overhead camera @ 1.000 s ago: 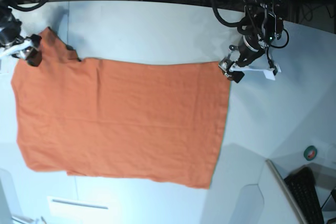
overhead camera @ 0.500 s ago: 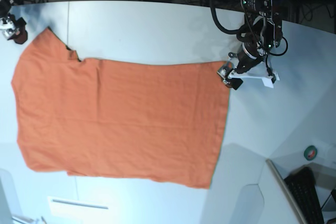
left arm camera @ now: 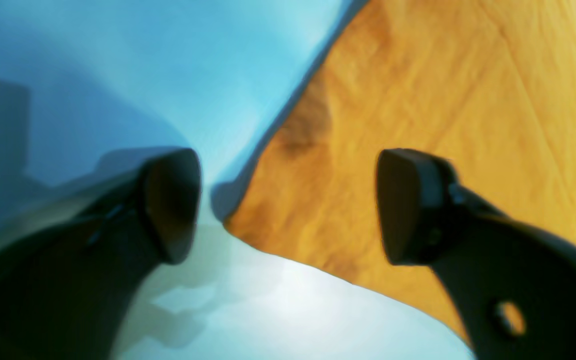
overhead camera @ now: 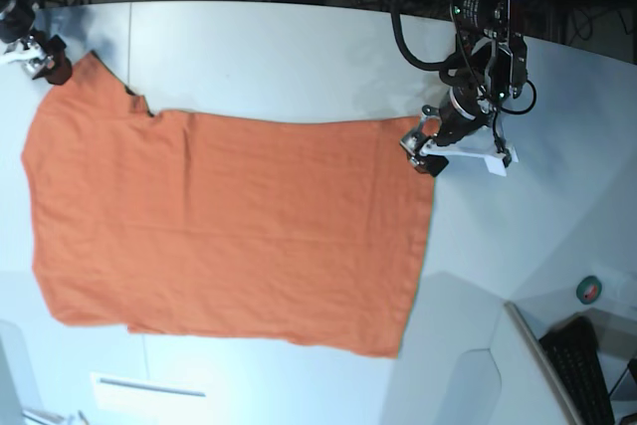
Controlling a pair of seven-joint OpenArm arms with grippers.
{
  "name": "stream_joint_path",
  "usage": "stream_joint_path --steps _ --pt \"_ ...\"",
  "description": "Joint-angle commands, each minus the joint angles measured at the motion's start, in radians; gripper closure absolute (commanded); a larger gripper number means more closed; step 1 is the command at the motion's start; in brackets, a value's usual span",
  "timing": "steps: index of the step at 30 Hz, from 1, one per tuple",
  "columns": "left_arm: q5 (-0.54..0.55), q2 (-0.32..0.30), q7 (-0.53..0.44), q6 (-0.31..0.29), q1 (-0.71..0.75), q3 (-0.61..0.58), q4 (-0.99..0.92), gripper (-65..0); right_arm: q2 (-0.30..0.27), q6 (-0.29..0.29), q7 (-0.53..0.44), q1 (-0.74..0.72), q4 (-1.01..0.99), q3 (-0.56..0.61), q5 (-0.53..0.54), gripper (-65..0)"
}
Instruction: Layout the t-shirt on the table in an organized manner, then fold the t-shirt properly
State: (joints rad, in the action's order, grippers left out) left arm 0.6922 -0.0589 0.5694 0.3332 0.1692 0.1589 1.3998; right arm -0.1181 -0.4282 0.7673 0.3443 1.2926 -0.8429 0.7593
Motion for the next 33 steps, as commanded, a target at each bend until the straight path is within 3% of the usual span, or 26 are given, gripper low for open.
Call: stream_joint_path --steps 1,5,14,19,33 --pt "0.013 0.001 0.047 0.019 0.003 -0.005 -0.009 -43.1 -0.019 -0.011 -0.012 0.003 0.012 -0.003 0.015 -47.4" --pt "0.013 0.001 0.047 0.019 -0.015 -0.006 -0.03 -23.5 -0.016 -0.011 -0.012 0.003 0.009 -0.003 0.015 -47.4" --pt "0.013 0.001 0.07 0.019 -0.018 0.001 -0.035 0.0 -0.019 -0.011 -0.019 -0.011 -0.009 0.041 0.013 -47.6" --pt "0.013 0.001 0.09 0.019 -0.02 0.003 -0.032 0.0 -0.036 -0.011 -0.019 -0.031 -0.058 0.103 0.013 -47.1" --pt "0.013 0.001 0.091 0.022 -0.018 0.003 -0.006 0.0 -0.035 -0.011 -0.019 -0.032 -0.069 0.104 0.015 -46.5"
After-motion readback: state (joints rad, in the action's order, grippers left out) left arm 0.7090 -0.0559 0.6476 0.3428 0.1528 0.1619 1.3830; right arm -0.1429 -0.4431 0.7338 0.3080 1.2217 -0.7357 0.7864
